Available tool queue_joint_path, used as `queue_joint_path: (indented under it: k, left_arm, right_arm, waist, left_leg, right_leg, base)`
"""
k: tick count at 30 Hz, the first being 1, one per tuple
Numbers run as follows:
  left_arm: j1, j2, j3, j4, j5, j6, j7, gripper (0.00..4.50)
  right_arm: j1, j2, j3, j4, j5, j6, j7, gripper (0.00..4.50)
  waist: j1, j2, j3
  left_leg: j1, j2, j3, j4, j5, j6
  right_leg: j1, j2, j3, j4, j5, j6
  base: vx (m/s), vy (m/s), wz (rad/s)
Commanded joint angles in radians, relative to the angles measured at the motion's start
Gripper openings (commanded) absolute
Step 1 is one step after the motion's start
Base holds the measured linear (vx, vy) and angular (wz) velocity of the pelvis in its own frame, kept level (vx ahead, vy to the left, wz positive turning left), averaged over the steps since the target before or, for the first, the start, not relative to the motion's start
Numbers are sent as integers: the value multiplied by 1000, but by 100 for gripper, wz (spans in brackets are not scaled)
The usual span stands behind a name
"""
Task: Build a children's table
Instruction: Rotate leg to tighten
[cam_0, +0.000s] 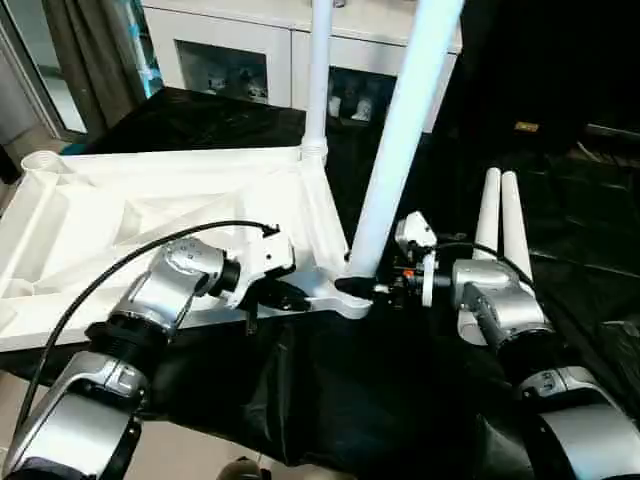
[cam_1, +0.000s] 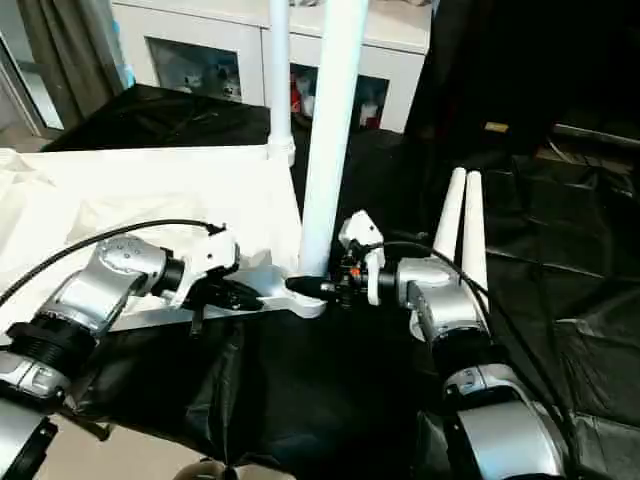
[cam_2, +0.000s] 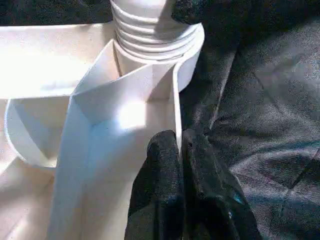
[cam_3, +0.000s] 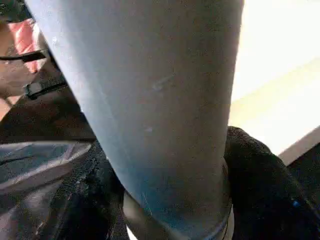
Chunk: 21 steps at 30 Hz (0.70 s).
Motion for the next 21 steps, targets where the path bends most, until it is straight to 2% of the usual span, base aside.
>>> queue_joint_path:
  k: [1,3,4,5,6,8,9,10,11,13,14,15,16,17,21]
  left_arm:
    - [-53,-58,-9,-16,-18,-32,-1,0]
    - [-63,-68,-6,5,-7,-34,32,0]
    - [-85,-84,0,39,13,-16,94,0]
    - [-110,-105,8,75,23,7,150,0]
    - [-132,-127,20,106,24,37,198,0]
    - [-171,-168,41,163,27,83,291,0]
    - [-171,-168,41,163,27,83,291,0]
    - [-189,-186,50,191,33,109,339,0]
    - [-239,-239,85,276,39,158,484,0]
    - [-253,-255,94,302,41,167,522,0]
    - [-272,-281,105,342,47,165,574,0]
    - [-275,-288,106,348,48,166,584,0]
    - [-278,-294,107,353,48,167,593,0]
    - [-290,-310,107,375,50,168,615,0]
    - [-298,-320,105,393,52,156,612,0]
  right_arm:
    - [12,6,-27,133,-79,13,-291,254]
    - [5,15,-40,151,-81,12,-347,254]
    - [-7,27,-57,174,-76,20,-408,254]
    - [-22,42,-77,198,-65,31,-477,254]
    - [-36,56,-93,218,-56,40,-541,254]
    - [-60,82,-116,250,-44,55,-653,254]
    - [-60,82,-116,250,-44,55,-653,254]
    - [-71,95,-127,265,-39,60,-706,254]
    - [-100,138,-156,304,-23,71,-848,254]
    - [-109,151,-162,316,-21,71,-890,254]
    - [-126,180,-175,338,-11,68,-933,254]
    - [-130,189,-178,342,-8,69,-942,254]
    - [-134,197,-181,345,-5,69,-950,254]
    - [-147,222,-186,358,-6,69,-979,254]
    - [-160,242,-178,370,-26,64,-1006,254]
  waist:
    - [-7,20,-75]
    - [-17,20,-71]
    - [-18,19,-71]
    - [-27,19,-69]
    - [-29,22,-69]
    - [-31,20,-68]
    - [-30,20,-69]
    - [-29,19,-69]
    - [-32,25,-67]
    - [-30,21,-70]
    - [-30,20,-70]
    - [-27,21,-71]
    - [-26,29,-72]
    - [-27,24,-73]
    - [-28,25,-72]
  left_leg:
    - [18,76,-38,-70,-204,5]
    - [26,74,-41,-73,-244,-17]
    - [26,73,-42,-73,-253,-22]
    - [26,72,-43,-74,-266,-29]
    - [31,71,-41,-72,-273,-31]
    - [30,71,-43,-73,-276,-32]
    - [34,70,-44,-73,-282,-36]
    - [32,71,-45,-73,-282,-33]
    - [32,71,-42,-74,-285,-36]
    - [40,68,-42,-72,-291,-40]
    - [29,65,-42,-72,-267,-27]
    - [29,66,-42,-72,-257,-23]
    - [27,66,-43,-71,-250,-19]
    - [26,67,-42,-72,-239,-8]
    - [25,66,-41,-73,-240,0]
  right_leg:
    - [52,-116,70,-74,-203,-213]
    - [47,-118,70,-86,-277,-199]
    - [49,-119,70,-87,-298,-195]
    - [48,-120,71,-93,-334,-184]
    - [43,-117,72,-96,-341,-181]
    - [45,-118,72,-96,-342,-182]
    - [42,-119,71,-99,-355,-177]
    - [45,-119,71,-97,-352,-176]
    - [41,-117,73,-99,-346,-177]
    - [39,-116,72,-99,-335,-182]
    - [47,-119,73,-98,-316,-182]
    - [49,-119,73,-96,-303,-181]
    - [49,-119,72,-94,-286,-183]
    - [50,-117,72,-91,-246,-190]
    - [52,-118,72,-90,-235,-195]
  base:
    - [0,0,0]
    - [0,0,0]
    - [0,0,0]
    - [0,0,0]
    - [0,0,0]
    - [0,0,0]
    - [0,0,0]
    - [0,0,0]
    - [0,0,0]
    - [0,0,0]
    - [0,0,0]
    - [0,0,0]
    - [0,0,0]
    - [0,0,0]
    - [0,0,0]
